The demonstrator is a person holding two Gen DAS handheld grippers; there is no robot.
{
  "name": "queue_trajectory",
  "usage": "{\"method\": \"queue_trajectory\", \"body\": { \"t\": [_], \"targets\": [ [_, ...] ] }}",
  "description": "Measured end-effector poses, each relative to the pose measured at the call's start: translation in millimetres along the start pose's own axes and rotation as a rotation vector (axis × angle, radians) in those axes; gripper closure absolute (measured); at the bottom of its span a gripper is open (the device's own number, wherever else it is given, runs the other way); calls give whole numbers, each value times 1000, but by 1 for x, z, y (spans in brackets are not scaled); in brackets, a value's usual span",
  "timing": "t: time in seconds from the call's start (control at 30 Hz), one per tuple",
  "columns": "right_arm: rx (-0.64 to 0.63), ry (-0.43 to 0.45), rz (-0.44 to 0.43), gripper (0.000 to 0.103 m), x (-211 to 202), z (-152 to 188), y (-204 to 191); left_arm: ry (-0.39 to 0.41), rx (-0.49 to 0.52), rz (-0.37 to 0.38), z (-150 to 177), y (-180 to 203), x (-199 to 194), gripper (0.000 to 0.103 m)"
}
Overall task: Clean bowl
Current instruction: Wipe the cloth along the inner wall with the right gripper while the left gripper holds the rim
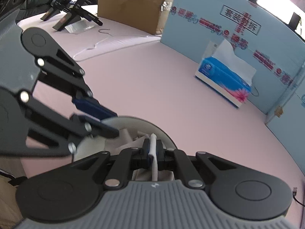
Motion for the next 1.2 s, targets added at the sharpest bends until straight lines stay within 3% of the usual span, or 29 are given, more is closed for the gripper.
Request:
{"method": "queue_trajectory", "body": {
  "t": [0.23, 0.4, 0.53, 0.6, 0.73, 0.93, 1.0, 1.2],
  "targets": [
    [-16, 8, 3, 99, -6, 0, 0, -11, -53, 14, 2, -1, 0, 74],
    [12, 27, 0, 99, -19, 8, 7, -38, -172, 36, 6, 1, 0, 63],
    [11, 29, -6, 99, -19, 12, 5, -87, -232, 41, 7, 1, 10, 63],
    [16, 35, -10, 98, -18, 14, 5, -95, -195, 10, 6, 7, 14, 64],
    [17, 41, -14, 98, -20, 19, 6, -99, -118, -9, 4, 9, 12, 79],
    [25, 42, -33, 98, -27, 27, 6, -105, -22, -41, 1, 7, 11, 84],
    [38, 37, -51, 98, -28, 29, 6, -102, -1, -56, -2, 4, 10, 90],
    [82, 2, -146, 98, -30, 32, -2, -78, 57, -88, -13, 3, 5, 92]
  ]
}}
Point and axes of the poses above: each gripper's, at about its wrist camera, not at the fingertips, and x roughly the way its jaws point, y to its right, z to its underside, the point moved 5 cm from there along x, roughly the way its jaws point, and after that the axes turned 13 degrees about -z, right-handed, at the moved point
